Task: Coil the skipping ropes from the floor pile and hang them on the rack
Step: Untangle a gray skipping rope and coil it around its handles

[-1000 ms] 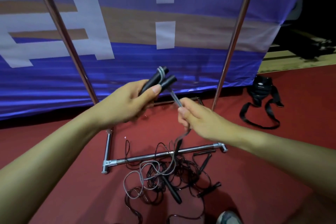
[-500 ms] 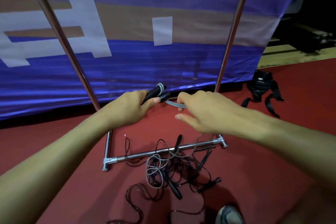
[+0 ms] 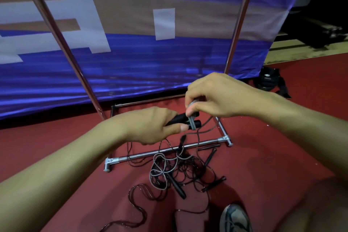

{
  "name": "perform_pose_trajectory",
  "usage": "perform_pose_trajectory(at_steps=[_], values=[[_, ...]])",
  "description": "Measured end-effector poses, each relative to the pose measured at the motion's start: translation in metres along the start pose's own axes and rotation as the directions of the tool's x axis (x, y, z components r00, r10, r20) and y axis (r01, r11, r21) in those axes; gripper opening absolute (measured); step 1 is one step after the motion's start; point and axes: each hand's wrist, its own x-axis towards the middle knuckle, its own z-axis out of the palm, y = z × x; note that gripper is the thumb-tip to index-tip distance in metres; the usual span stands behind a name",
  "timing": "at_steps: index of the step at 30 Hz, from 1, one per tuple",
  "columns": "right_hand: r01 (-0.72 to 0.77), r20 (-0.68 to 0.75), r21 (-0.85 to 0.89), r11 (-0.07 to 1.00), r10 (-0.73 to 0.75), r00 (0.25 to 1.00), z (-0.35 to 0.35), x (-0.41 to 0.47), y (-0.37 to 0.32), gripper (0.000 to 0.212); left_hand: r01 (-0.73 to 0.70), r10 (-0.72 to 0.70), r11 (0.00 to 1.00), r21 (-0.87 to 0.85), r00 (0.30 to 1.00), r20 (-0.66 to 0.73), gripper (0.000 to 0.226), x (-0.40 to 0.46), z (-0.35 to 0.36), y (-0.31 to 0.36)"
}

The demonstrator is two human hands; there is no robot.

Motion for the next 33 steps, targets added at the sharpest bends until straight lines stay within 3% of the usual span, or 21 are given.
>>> perform_pose_trajectory(at_steps=[5, 13, 15, 18, 21, 23, 26, 30, 33], values=[[-0.075, -0.014, 0.282, 0.957, 0.082, 0.997, 0.007, 0.001, 0.011, 0.012, -0.13, 0.132, 0.99, -0.063, 0.991, 0.03, 0.045, -0.01, -0.006, 0.0], [-0.157, 0.247, 0.564, 0.811, 0.015, 0.969, 0.016, -0.001, 0.014, 0.026, -0.344, 0.339, 0.915, -0.212, 0.939, -0.063, 0.036, -0.021, -0.003, 0.001], [-0.226, 0.267, 0.658, 0.718, 0.058, 0.962, 0.025, -0.001, 0.011, 0.032, -0.352, 0.327, 0.898, -0.265, 0.936, -0.132, 0.036, -0.022, -0.001, -0.004], [-0.311, 0.284, 0.817, 0.485, 0.13, 0.95, 0.035, 0.004, 0.008, 0.039, -0.356, 0.271, 0.881, -0.313, 0.92, -0.284, 0.029, -0.022, -0.001, -0.007], [-0.325, 0.275, 0.855, 0.403, 0.179, 0.945, 0.033, 0.01, 0.004, 0.064, -0.379, 0.248, 0.866, -0.326, 0.892, -0.377, 0.02, -0.021, -0.003, -0.006], [-0.303, 0.242, 0.852, 0.427, 0.192, 0.951, 0.032, 0.011, 0.0, 0.065, -0.377, 0.223, 0.859, -0.347, 0.884, -0.411, 0.023, -0.02, -0.001, -0.006], [-0.287, 0.122, 0.744, 0.604, 0.299, 0.946, 0.033, 0.01, -0.001, 0.058, -0.355, 0.147, 0.82, -0.45, 0.889, -0.433, 0.027, -0.018, 0.0, -0.007], [-0.234, -0.068, 0.602, 0.763, 0.341, 0.938, 0.028, 0.009, -0.008, 0.019, -0.373, 0.065, 0.738, -0.562, 0.869, -0.491, 0.028, -0.016, -0.009, -0.005], [-0.189, -0.11, 0.533, 0.825, 0.289, 0.951, 0.021, 0.006, -0.014, 0.015, -0.391, 0.053, 0.694, -0.604, 0.865, -0.499, 0.026, -0.014, -0.013, -0.001]])
